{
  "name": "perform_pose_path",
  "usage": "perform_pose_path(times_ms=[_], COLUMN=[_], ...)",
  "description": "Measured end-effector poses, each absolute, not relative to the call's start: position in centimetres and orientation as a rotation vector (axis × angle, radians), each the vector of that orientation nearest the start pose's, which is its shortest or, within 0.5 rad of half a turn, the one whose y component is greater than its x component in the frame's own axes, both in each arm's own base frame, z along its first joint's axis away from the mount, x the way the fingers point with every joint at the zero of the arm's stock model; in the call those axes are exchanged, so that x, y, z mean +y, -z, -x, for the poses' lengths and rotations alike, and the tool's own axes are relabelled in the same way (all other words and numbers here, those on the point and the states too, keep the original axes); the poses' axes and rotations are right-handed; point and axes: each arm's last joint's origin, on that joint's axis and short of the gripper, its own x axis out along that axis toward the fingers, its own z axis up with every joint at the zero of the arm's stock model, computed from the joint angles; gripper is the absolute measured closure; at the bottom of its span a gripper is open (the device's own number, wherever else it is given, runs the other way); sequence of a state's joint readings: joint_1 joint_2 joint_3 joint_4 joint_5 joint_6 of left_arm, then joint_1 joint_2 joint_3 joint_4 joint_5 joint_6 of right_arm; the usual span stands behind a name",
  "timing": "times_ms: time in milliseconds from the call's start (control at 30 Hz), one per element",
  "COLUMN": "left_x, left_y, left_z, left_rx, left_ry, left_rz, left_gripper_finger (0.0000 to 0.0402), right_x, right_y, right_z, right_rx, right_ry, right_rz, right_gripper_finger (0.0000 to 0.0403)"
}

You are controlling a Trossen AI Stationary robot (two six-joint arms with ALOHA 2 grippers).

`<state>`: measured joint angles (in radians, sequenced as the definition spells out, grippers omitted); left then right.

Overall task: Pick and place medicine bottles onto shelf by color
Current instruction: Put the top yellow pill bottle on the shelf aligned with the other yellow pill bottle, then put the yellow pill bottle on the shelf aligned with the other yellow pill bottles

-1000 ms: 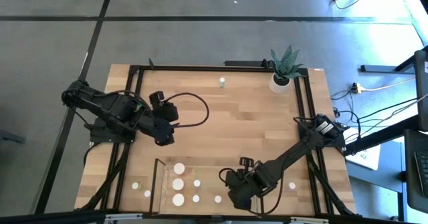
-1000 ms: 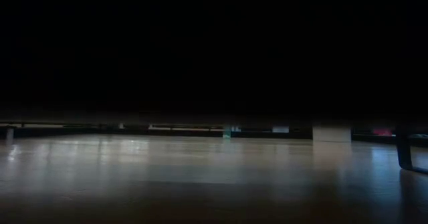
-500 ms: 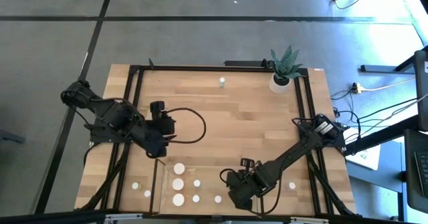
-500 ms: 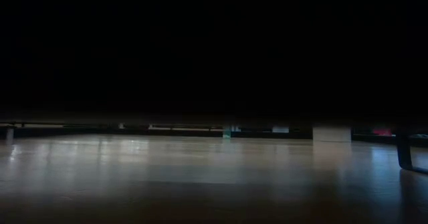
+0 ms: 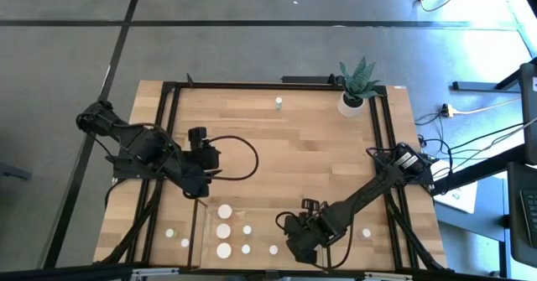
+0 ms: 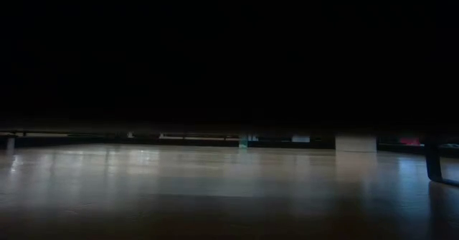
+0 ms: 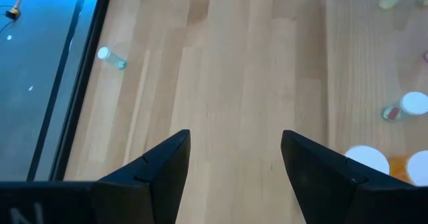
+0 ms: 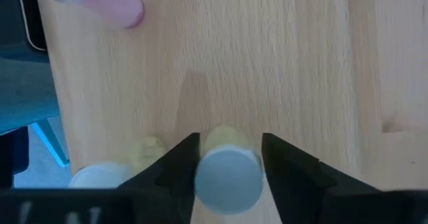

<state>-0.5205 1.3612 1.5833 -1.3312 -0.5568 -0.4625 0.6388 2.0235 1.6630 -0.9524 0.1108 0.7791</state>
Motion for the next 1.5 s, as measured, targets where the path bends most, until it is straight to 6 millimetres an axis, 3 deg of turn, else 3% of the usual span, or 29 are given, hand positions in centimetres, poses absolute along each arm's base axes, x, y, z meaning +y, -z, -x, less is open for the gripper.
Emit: perform_pose_path(times_ms=[367, 700, 1133, 1500], left_x=[-10.2, -10.2, -10.1, -11.2], left_y=[-39.2, -39.2, -39.1, -38.6], left_z=[-20.9, -20.9, -20.7, -18.8], left_rx=[0.906, 0.907, 0.92, 0.985], left_ry=[-0.246, -0.247, -0.256, -0.319], left_rz=[-0.141, -0.141, -0.139, -0.051], left_gripper_finger=[0.0175, 0.0175, 0.0173, 0.0172], right_x=[24.2, 23.3, 23.5, 22.4], right_y=[-21.7, -22.5, -25.9, -30.3], right_z=[-33.2, -34.2, -35.0, -34.8], right_rx=[1.299, 1.273, 1.208, 1.072], right_ry=[0.054, 0.034, -0.003, 0.144], right_rz=[-0.181, -0.169, -0.182, 0.06], right_gripper_finger=[0.0172, 0.0164, 0.0164, 0.0164])
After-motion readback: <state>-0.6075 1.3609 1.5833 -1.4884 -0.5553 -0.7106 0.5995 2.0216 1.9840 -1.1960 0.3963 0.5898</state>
